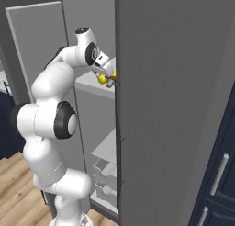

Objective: Take the mushroom, corn, and mushroom from the freezer and place them in the bowl on the counter.

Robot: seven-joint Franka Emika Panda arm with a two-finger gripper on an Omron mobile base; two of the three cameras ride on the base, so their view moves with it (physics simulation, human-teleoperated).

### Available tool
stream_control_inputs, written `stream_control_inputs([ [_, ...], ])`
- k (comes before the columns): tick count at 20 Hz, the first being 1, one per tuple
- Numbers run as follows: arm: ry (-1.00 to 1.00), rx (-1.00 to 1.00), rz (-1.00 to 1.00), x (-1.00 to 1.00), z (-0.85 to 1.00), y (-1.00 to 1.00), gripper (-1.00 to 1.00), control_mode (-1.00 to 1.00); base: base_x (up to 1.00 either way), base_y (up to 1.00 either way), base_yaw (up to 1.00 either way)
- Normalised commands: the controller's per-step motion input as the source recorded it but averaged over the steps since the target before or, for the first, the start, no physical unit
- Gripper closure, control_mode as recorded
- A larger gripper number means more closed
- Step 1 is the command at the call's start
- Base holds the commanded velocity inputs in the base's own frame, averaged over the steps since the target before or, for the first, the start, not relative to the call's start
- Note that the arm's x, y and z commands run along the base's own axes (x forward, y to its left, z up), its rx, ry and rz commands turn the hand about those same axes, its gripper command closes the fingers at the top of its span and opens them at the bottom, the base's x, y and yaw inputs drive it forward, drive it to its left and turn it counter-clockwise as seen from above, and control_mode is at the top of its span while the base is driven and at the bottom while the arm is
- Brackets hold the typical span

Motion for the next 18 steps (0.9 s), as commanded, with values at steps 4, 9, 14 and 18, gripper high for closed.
stream_control_inputs([
  [4,0.06,0.04,-0.12,-0.17,0.0,0.0,-1.0,-1.0,0.0,0.0,0.0],
  [9,0.0,0.03,-0.07,-0.29,0.0,0.0,-1.0,-1.0,0.0,0.0,0.0],
  [14,0.01,0.03,0.0,-0.07,0.0,0.0,-1.0,-1.0,0.0,0.0,0.0],
  [18,0.05,0.01,0.0,0.0,0.0,0.0,-1.0,-1.0,0.0,0.0,0.0],
])
